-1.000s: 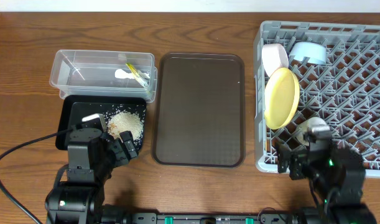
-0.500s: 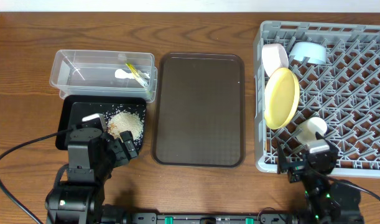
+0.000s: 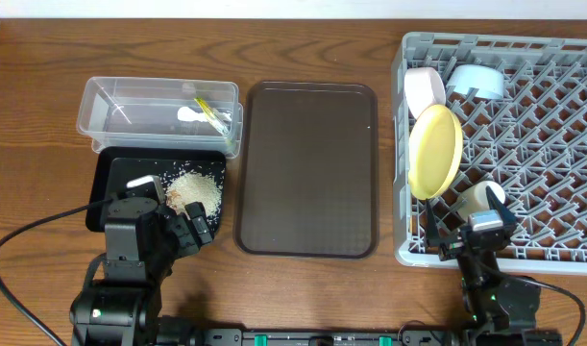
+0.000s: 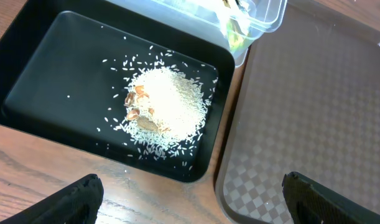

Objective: Sort waste into correct bins and load items into the dishwasher rack

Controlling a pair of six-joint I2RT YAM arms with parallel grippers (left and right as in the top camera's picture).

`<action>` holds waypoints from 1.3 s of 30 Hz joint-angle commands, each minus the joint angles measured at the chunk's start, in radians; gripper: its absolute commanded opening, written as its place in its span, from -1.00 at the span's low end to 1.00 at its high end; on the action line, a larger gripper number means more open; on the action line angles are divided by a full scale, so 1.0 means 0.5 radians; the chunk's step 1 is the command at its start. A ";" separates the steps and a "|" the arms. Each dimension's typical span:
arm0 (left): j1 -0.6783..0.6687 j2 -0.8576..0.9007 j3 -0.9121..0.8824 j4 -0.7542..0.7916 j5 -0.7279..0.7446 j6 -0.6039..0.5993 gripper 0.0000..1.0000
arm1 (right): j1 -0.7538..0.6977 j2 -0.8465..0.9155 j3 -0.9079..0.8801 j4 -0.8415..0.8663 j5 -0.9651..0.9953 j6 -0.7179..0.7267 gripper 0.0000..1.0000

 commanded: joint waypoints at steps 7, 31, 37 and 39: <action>0.003 0.000 -0.012 -0.003 -0.003 -0.018 0.90 | 0.020 -0.014 -0.089 0.002 0.358 0.311 0.98; 0.003 0.000 -0.012 -0.002 -0.003 -0.018 0.90 | 0.021 -0.013 -0.088 0.001 0.357 0.163 0.98; 0.003 0.000 -0.012 -0.003 -0.003 -0.018 0.90 | 0.021 -0.013 -0.088 0.001 0.357 0.163 0.99; 0.003 0.000 -0.012 -0.003 -0.003 -0.018 0.90 | 0.021 -0.013 -0.088 0.001 0.357 0.163 0.99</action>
